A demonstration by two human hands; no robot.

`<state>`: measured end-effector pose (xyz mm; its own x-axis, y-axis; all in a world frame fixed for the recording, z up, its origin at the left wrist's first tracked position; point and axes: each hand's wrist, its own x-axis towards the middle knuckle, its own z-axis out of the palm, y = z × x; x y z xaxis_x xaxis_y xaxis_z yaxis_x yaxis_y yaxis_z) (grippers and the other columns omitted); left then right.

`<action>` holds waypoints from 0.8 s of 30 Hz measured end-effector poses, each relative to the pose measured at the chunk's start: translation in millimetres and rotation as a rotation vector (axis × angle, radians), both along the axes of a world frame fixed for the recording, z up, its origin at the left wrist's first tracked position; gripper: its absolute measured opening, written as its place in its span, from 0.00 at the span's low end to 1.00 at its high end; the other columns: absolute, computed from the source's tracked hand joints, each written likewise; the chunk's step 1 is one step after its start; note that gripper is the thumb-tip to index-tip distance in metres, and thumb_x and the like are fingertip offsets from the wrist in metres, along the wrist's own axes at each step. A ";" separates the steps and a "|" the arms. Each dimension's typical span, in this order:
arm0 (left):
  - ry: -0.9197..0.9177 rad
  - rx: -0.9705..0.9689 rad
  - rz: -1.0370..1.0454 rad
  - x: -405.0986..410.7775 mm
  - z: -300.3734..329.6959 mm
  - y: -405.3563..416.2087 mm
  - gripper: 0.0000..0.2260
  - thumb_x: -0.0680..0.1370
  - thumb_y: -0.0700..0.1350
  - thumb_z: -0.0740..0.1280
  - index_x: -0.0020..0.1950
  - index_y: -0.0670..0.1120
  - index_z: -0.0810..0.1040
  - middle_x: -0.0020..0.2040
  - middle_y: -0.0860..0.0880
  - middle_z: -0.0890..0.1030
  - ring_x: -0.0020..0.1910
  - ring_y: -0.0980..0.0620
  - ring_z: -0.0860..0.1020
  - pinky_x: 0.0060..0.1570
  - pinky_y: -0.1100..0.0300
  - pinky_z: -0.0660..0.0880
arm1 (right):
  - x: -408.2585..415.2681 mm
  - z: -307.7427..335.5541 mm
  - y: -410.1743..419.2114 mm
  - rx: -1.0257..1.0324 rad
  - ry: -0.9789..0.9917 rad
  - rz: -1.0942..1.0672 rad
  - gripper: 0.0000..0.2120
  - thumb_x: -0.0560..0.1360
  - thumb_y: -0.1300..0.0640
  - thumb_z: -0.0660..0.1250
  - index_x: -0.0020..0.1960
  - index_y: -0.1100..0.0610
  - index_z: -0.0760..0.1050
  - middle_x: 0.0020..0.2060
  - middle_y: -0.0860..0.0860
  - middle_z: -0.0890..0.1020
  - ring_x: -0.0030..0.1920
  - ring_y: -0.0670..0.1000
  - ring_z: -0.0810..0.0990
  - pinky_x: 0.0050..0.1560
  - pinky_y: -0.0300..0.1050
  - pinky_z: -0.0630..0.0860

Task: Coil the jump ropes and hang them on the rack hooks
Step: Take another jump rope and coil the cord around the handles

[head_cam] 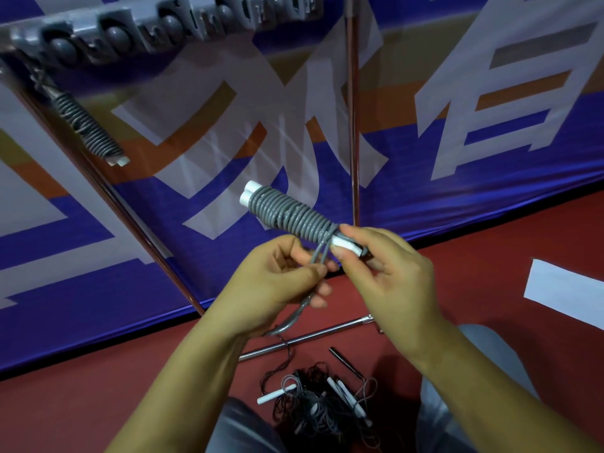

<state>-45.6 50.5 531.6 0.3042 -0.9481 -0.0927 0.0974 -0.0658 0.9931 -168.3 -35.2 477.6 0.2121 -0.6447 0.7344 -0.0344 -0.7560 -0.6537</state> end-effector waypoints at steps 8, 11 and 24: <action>-0.839 -0.129 0.332 -9.6 -21.0 1.7 0.09 0.74 0.36 0.68 0.38 0.44 0.70 0.30 0.46 0.76 0.27 0.58 0.69 0.28 0.65 0.66 | 2.1 -0.6 3.1 0.113 0.013 0.031 0.13 0.74 0.53 0.67 0.53 0.60 0.82 0.43 0.47 0.81 0.42 0.43 0.80 0.41 0.36 0.76; -1.049 -0.278 0.367 -13.8 -29.6 -0.8 0.08 0.74 0.36 0.63 0.38 0.46 0.68 0.31 0.48 0.73 0.30 0.56 0.67 0.29 0.62 0.67 | 4.2 0.5 5.4 0.203 -0.041 0.047 0.12 0.74 0.51 0.67 0.53 0.56 0.81 0.44 0.45 0.81 0.44 0.45 0.82 0.43 0.40 0.78; -0.288 -0.297 0.324 -27.4 -12.4 -0.3 0.04 0.73 0.44 0.71 0.39 0.47 0.77 0.42 0.48 0.84 0.39 0.56 0.80 0.40 0.66 0.74 | -2.9 28.4 11.4 0.624 -0.273 0.332 0.05 0.72 0.55 0.69 0.47 0.49 0.81 0.41 0.50 0.85 0.43 0.50 0.85 0.47 0.45 0.81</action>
